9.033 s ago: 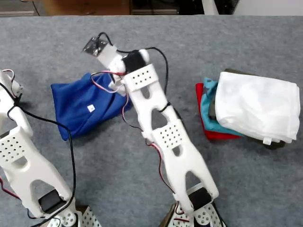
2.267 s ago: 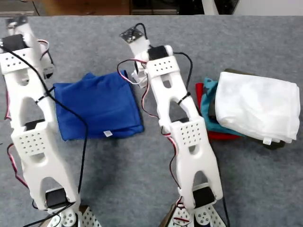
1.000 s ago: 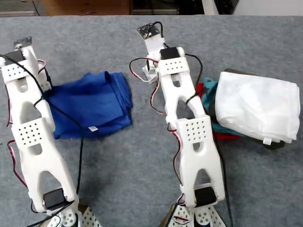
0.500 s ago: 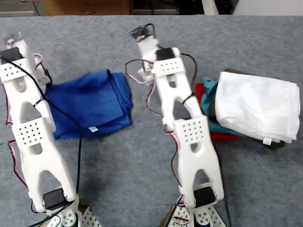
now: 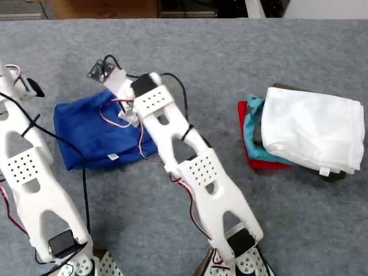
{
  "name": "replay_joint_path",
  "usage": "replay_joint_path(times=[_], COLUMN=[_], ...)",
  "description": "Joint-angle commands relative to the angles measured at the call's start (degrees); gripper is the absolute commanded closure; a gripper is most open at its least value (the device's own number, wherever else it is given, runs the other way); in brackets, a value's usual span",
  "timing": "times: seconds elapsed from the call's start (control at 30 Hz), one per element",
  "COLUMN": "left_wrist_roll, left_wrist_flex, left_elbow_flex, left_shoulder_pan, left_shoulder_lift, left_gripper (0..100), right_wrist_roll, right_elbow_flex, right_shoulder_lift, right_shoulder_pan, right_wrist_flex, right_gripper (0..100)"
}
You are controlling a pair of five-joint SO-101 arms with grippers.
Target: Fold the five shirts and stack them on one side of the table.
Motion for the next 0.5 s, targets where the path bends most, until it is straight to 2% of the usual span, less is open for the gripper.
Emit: replay_joint_path(times=[0.0,0.23,0.47], left_wrist_roll=[0.26,0.53,0.53], left_wrist_flex=[0.70,0.70,0.70], left_elbow_flex=[-2.81,-2.73,-2.73], left_shoulder_pan=[-0.26,0.26,0.35], left_shoulder_lift=[-0.84,-0.66,-0.57], left_gripper=[74,74,74], right_wrist_roll=[0.44,0.44,0.44], right_elbow_flex=[-4.62,-5.93,-6.02], right_shoulder_lift=[0.92,3.03,3.03], right_shoulder_pan=[0.40,2.07,8.48], right_wrist_flex=[-3.52,-8.79,-9.58], right_gripper=[99.4,99.4,99.4])
